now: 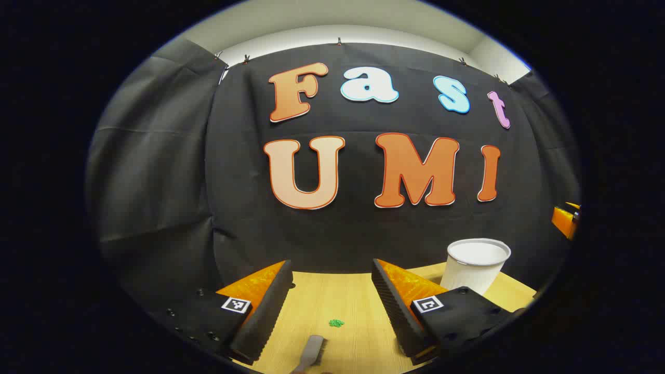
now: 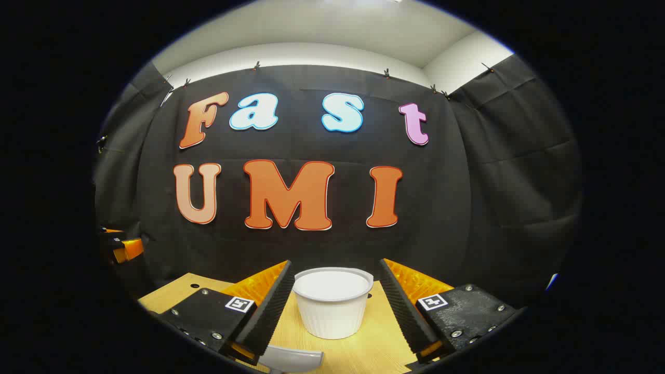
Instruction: Pick up the small broom and dustpan from the desktop, sweep the trash into the dustpan with the broom, and then empty the trash into the garbage bin.
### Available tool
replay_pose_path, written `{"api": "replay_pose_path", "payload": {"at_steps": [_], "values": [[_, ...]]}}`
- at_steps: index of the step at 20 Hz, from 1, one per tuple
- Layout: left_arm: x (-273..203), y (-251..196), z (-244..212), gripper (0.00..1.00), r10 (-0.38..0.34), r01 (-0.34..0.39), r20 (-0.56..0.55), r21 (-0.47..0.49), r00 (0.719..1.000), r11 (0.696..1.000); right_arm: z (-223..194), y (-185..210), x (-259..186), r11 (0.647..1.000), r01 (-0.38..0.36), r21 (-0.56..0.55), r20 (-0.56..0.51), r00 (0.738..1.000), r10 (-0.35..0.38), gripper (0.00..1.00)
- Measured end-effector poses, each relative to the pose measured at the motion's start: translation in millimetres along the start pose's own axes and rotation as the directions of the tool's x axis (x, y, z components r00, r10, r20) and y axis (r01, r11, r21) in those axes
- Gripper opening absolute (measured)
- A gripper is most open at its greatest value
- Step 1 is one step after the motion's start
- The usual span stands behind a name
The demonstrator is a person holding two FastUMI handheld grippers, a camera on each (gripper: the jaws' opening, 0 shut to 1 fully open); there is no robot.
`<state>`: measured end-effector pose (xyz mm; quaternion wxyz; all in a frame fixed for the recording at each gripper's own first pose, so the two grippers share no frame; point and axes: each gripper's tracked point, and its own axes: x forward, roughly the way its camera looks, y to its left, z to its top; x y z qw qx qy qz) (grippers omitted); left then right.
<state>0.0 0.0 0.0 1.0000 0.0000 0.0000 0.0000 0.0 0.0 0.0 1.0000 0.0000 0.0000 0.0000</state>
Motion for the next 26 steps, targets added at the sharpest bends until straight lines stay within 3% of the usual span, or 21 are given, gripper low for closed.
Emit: {"api": "replay_pose_path", "payload": {"at_steps": [3,4,5,20,26], "values": [[2,-2,6,0.98,0.002,-0.002,0.011,-0.007,1.000,1.000,-2,0,-1,1.000,-0.011,-0.018,-0.004,1.000,0.011,1.00],[1,-3,7,0.99,0.003,-0.003,0.014,-0.003,1.000,1.000,0,0,-2,1.000,-0.010,-0.021,0.002,1.000,0.010,0.94],[3,-3,8,0.99,0.005,-0.005,0.018,0.000,1.000,1.000,1,0,-1,1.000,-0.011,-0.021,0.004,1.000,0.011,0.99],[1,7,14,0.97,0.014,-0.014,0.020,0.002,1.000,1.000,-7,12,-8,1.000,-0.019,-0.006,-0.039,0.999,0.019,0.99],[0,24,10,0.99,0.033,-0.033,0.006,-0.009,0.999,0.999,-37,31,-16,0.999,-0.049,0.017,-0.144,0.988,0.051,0.99]]}}
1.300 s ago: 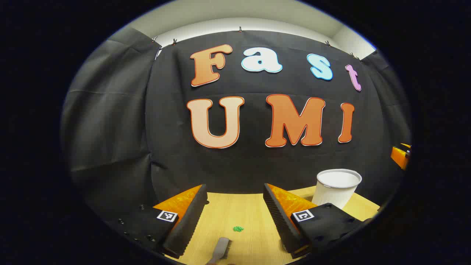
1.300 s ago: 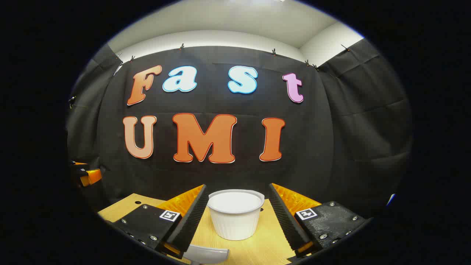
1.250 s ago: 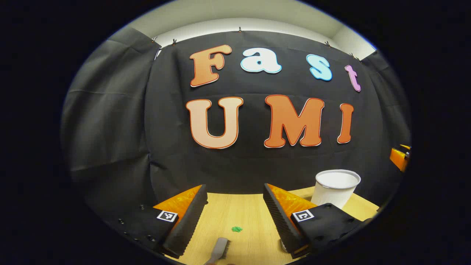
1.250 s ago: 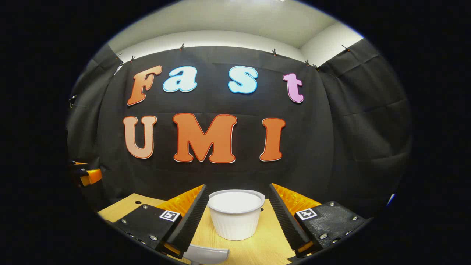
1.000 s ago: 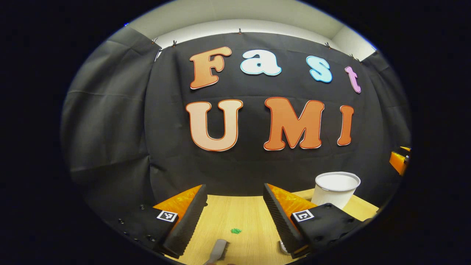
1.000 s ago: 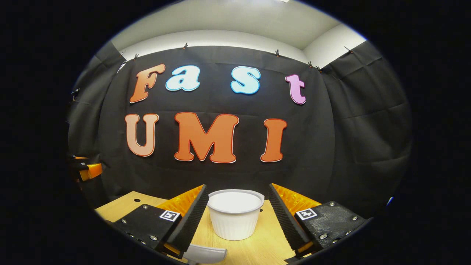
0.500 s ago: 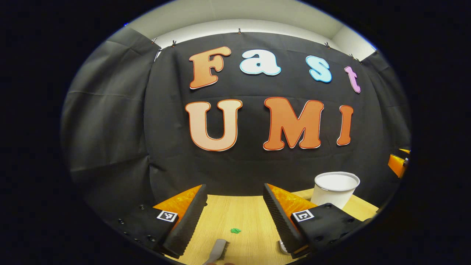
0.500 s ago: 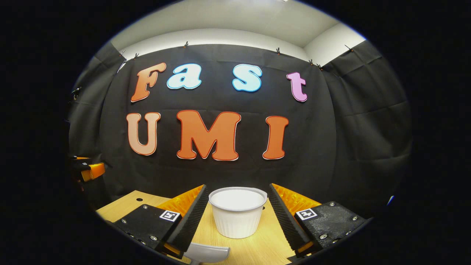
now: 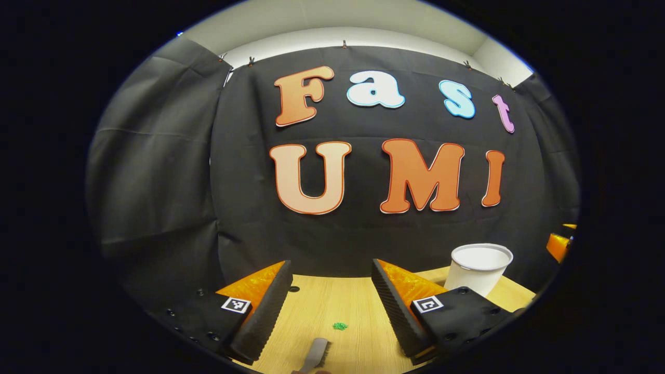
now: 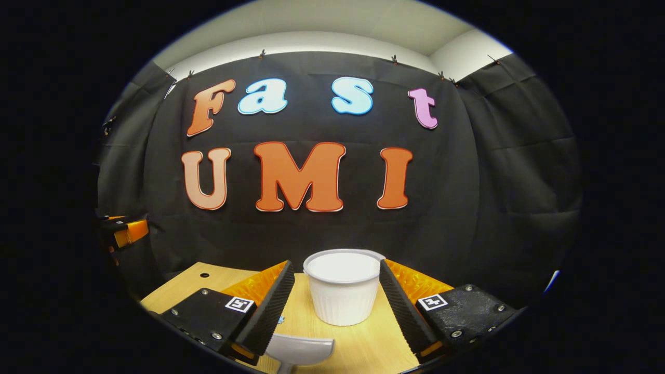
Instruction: Pick up the small broom and dustpan from the desktop, sweep the trash into the dustpan with the broom, and then empty the trash into the garbage bin.
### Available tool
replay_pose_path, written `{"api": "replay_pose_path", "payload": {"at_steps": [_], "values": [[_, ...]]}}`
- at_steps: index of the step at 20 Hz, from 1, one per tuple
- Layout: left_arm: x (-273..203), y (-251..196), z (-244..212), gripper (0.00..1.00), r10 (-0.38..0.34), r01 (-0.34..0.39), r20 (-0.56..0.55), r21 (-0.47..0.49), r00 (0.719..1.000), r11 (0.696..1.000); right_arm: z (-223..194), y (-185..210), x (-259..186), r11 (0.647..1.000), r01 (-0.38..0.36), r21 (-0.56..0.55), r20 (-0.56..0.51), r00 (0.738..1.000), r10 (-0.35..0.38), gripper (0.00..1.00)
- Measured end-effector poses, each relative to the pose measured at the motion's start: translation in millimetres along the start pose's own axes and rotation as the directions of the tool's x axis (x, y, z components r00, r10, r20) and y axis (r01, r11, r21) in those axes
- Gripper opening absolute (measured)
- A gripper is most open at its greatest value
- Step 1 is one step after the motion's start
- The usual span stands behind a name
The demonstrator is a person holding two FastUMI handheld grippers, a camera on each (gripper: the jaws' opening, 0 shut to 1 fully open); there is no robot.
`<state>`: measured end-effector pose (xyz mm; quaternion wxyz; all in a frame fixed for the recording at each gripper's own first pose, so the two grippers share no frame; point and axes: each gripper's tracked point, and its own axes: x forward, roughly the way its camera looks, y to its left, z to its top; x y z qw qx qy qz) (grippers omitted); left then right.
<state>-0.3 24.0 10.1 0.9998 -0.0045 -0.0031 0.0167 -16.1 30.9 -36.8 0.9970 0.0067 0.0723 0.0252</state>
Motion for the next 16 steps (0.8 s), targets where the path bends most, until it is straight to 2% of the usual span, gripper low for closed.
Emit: {"api": "replay_pose_path", "payload": {"at_steps": [5,8,11,16], "values": [[0,22,0,0.99,0.029,-0.029,-0.001,-0.004,1.000,1.000,-49,24,-9,0.998,-0.049,0.045,-0.161,0.985,0.056,0.99],[-1,38,-2,0.97,0.045,-0.045,-0.002,0.000,0.999,0.999,-92,34,-18,0.997,-0.045,0.059,-0.299,0.952,0.061,0.99],[-2,51,-1,0.97,0.058,-0.058,-0.001,0.004,0.998,0.998,-157,47,-35,0.997,-0.049,0.059,-0.503,0.862,0.072,0.99],[-4,67,-9,0.98,0.063,-0.062,-0.014,0.025,0.998,0.998,-232,64,-67,0.995,-0.068,0.070,-0.685,0.722,0.098,1.00]]}}
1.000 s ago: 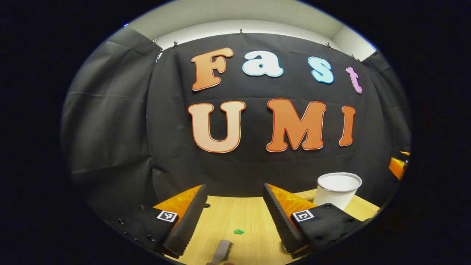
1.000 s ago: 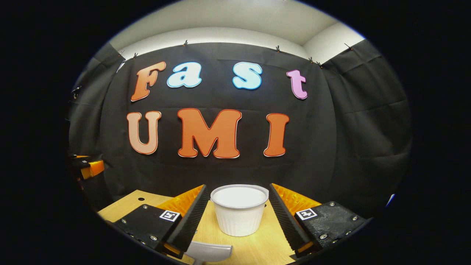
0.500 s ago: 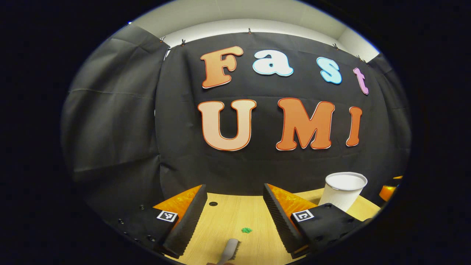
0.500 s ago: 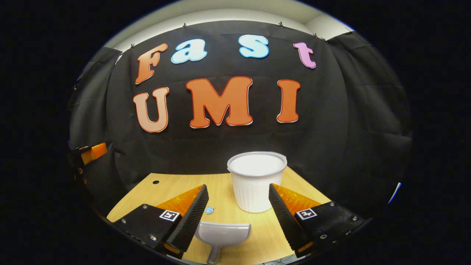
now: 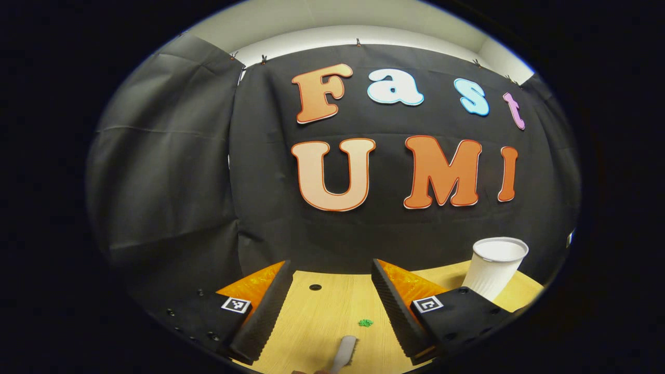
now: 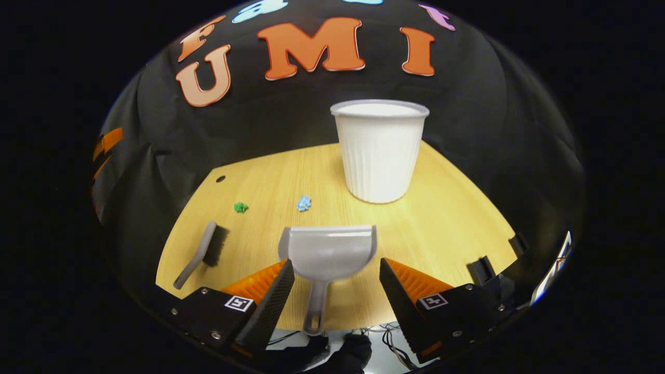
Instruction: Pick up the small broom and dustpan from the desktop, sweep the trash into the dustpan with the broom, and then empty the trash into the garbage bin.
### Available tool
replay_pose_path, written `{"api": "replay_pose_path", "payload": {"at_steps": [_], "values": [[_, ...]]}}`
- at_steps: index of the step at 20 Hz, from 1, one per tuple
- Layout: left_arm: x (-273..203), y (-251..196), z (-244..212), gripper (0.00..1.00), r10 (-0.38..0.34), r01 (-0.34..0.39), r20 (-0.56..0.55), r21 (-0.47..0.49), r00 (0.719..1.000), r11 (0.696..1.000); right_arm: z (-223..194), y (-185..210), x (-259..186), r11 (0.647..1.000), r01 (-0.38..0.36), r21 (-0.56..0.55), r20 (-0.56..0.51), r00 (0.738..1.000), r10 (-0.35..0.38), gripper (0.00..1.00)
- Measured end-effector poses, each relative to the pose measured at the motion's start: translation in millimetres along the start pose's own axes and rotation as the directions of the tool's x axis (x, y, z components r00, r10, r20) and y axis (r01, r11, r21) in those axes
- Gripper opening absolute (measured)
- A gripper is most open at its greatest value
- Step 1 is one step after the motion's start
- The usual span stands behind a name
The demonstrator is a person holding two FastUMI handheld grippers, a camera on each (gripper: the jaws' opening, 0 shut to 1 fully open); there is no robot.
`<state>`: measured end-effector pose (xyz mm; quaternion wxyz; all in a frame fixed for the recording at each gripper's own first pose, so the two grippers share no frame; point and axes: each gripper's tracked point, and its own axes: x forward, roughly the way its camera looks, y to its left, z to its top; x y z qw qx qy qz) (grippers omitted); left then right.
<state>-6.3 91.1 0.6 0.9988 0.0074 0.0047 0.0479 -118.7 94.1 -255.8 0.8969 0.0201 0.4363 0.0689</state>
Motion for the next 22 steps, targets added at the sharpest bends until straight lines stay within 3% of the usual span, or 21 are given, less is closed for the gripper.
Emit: {"api": "replay_pose_path", "payload": {"at_steps": [5,13,20,22], "values": [[-3,9,-14,0.98,-0.008,0.009,-0.030,0.006,1.000,1.000,-51,17,28,0.999,-0.031,-0.040,-0.179,0.984,0.023,1.00],[-2,21,-29,0.97,0.010,-0.010,-0.060,0.008,0.998,1.000,-85,18,50,0.994,-0.023,-0.106,-0.364,0.931,-0.017,0.99],[0,30,-46,0.97,0.037,-0.036,-0.085,0.008,0.996,0.999,-93,17,69,0.996,-0.023,-0.081,-0.452,0.892,-0.016,0.75],[0,33,-48,0.97,0.042,-0.042,-0.091,0.007,0.995,0.999,-94,16,70,0.996,-0.022,-0.086,-0.455,0.890,-0.019,0.74]]}}
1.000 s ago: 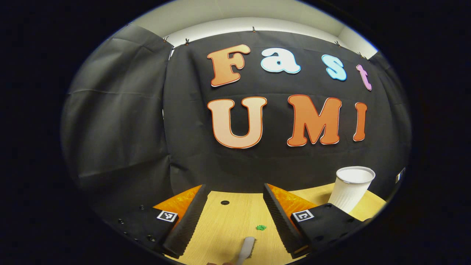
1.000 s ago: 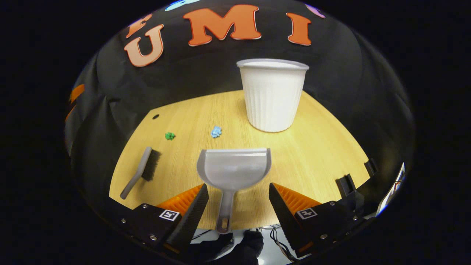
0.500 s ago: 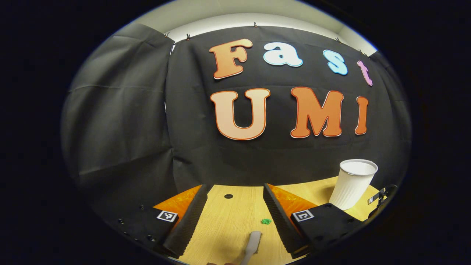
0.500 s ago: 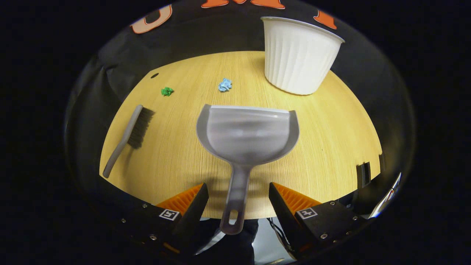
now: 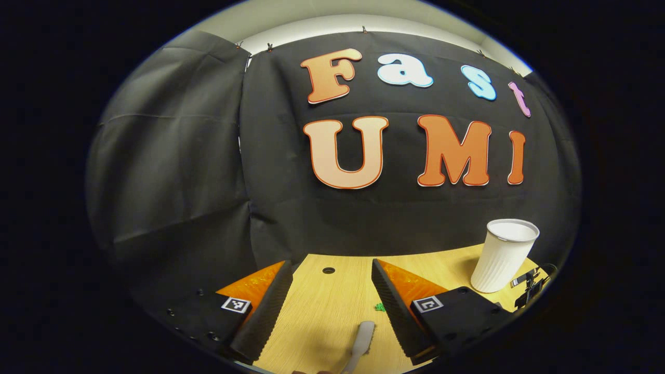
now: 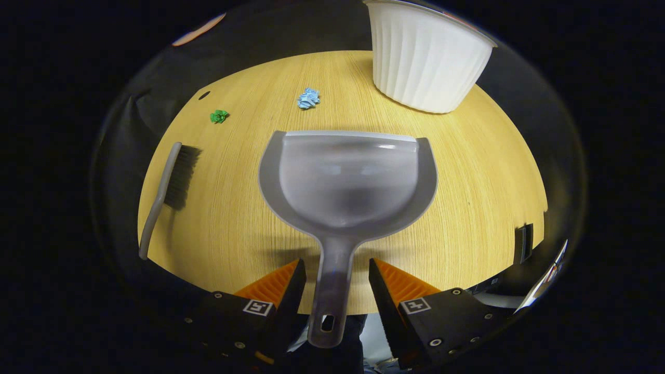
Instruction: Pick up the small broom and dustpan from the desktop, sweep the trash into the dustpan with the broom, and then empty the trash into the garbage bin.
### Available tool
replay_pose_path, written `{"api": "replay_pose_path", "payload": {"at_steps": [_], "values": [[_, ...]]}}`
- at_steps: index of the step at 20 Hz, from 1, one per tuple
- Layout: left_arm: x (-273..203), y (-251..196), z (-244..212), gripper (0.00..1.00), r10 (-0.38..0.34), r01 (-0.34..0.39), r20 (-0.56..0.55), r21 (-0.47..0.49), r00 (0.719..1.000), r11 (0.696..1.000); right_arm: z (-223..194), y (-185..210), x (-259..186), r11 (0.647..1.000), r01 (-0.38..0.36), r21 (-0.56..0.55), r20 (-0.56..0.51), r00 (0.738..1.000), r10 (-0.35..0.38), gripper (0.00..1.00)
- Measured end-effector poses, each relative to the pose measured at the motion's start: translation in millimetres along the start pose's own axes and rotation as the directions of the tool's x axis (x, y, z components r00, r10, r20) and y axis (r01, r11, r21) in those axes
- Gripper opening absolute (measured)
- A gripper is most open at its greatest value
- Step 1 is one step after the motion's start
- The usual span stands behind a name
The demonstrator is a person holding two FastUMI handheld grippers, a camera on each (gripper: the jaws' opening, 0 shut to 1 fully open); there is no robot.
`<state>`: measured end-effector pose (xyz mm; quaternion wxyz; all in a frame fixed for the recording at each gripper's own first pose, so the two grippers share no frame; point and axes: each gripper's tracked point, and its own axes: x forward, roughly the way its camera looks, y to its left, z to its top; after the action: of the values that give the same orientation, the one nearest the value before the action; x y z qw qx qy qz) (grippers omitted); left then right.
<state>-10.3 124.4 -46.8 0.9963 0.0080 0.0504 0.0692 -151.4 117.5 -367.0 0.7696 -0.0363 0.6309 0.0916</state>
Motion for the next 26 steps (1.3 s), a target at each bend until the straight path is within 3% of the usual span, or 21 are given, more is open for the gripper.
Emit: {"api": "replay_pose_path", "payload": {"at_steps": [3,6,8,9,10,13,16,18,20,22,26], "values": [[3,-1,-8,0.98,-0.002,0.002,-0.016,0.004,1.000,1.000,-2,4,4,1.000,-0.014,0.004,-0.019,1.000,0.014,0.72],[6,-4,-18,0.98,-0.011,0.012,-0.040,0.015,0.999,1.000,-2,4,6,1.000,-0.014,0.024,-0.028,0.999,0.015,0.41],[6,-5,-26,0.98,-0.017,0.019,-0.057,0.023,0.998,1.000,-4,1,5,1.000,-0.015,0.020,-0.053,0.998,0.017,0.35],[6,-5,-29,0.98,-0.023,0.025,-0.066,0.026,0.998,0.999,-5,2,6,1.000,-0.024,0.018,-0.065,0.998,0.025,0.39],[7,-5,-33,0.98,-0.027,0.029,-0.075,0.031,0.997,0.999,-6,1,5,1.000,-0.019,0.012,-0.079,0.997,0.020,0.30],[6,-6,-46,0.98,-0.047,0.051,-0.109,0.039,0.993,0.998,-9,-1,4,1.000,-0.024,-0.001,-0.094,0.995,0.023,0.27],[5,-13,-67,0.98,-0.115,0.123,-0.172,0.034,0.978,0.992,-11,-1,3,0.999,-0.035,-0.016,-0.097,0.995,0.033,0.23],[5,-13,-90,0.98,-0.146,0.164,-0.247,0.056,0.958,0.985,-12,-2,3,0.999,-0.041,-0.023,-0.095,0.995,0.039,0.24],[1,-12,-121,1.00,-0.172,0.214,-0.353,0.082,0.920,0.973,-12,-3,3,0.999,-0.041,-0.028,-0.091,0.995,0.038,0.23],[-7,-13,-152,1.00,-0.197,0.258,-0.443,0.081,0.874,0.963,-12,-2,3,0.999,-0.043,-0.024,-0.090,0.995,0.041,0.24],[-25,-23,-208,1.00,-0.236,0.348,-0.612,0.070,0.755,0.935,-13,-4,3,0.998,-0.045,-0.033,-0.084,0.996,0.042,0.24]]}}
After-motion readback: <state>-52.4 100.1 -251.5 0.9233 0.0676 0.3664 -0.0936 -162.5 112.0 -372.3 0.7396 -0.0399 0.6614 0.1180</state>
